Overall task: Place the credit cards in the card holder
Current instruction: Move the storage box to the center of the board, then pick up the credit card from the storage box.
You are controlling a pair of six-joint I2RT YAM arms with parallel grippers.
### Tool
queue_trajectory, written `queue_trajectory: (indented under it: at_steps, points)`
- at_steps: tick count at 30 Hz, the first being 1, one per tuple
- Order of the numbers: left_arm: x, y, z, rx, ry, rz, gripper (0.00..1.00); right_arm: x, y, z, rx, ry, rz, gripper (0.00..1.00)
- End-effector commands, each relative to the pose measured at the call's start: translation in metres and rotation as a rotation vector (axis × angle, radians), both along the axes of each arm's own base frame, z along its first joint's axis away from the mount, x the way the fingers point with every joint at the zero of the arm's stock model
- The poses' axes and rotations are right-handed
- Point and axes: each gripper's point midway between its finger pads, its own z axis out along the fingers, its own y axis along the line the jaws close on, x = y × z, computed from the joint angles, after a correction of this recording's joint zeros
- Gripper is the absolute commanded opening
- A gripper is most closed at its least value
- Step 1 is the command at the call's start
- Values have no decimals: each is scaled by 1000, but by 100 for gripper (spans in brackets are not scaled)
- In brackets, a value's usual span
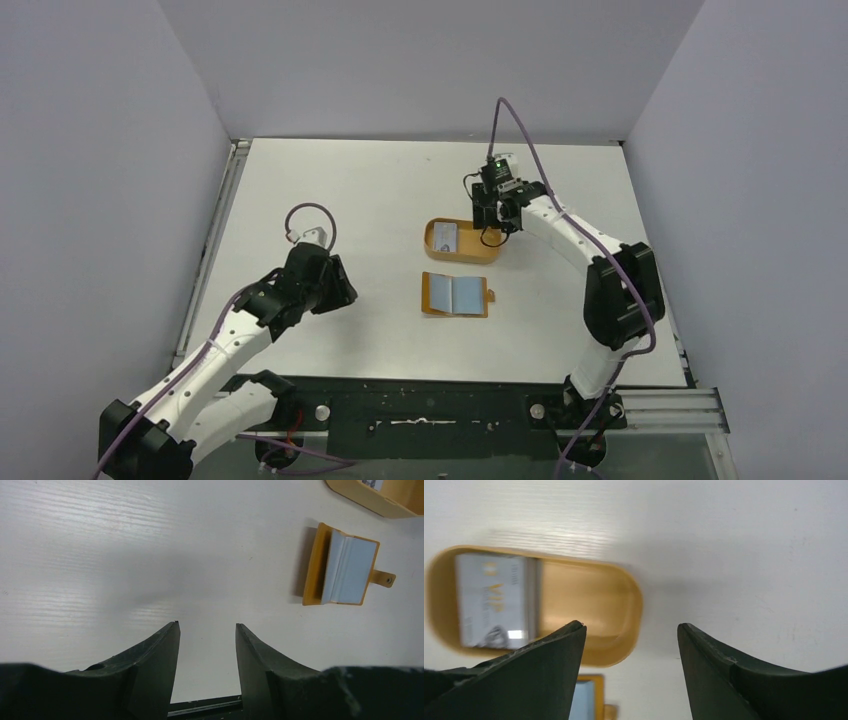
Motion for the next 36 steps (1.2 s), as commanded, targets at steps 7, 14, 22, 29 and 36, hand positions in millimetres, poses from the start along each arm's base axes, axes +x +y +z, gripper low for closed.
queue_trajectory:
  at_steps: [7, 14, 22, 29, 36]
  points:
    - [12, -34, 29, -77, -102, -50, 43, 11, 119, 36, 548, -129, 88, 81]
    - [5, -40, 23, -78, -89, -59, 43, 24, 127, 2, 588, -102, 3, 85]
    - [1, -37, 16, -67, -75, -49, 43, 23, 116, -27, 538, -54, -46, 80]
    - [2, -40, 13, -70, -63, -48, 43, 20, 117, -37, 621, -41, -61, 71]
    - [1, -40, 10, -67, -55, -48, 43, 17, 115, -43, 637, -32, -66, 59]
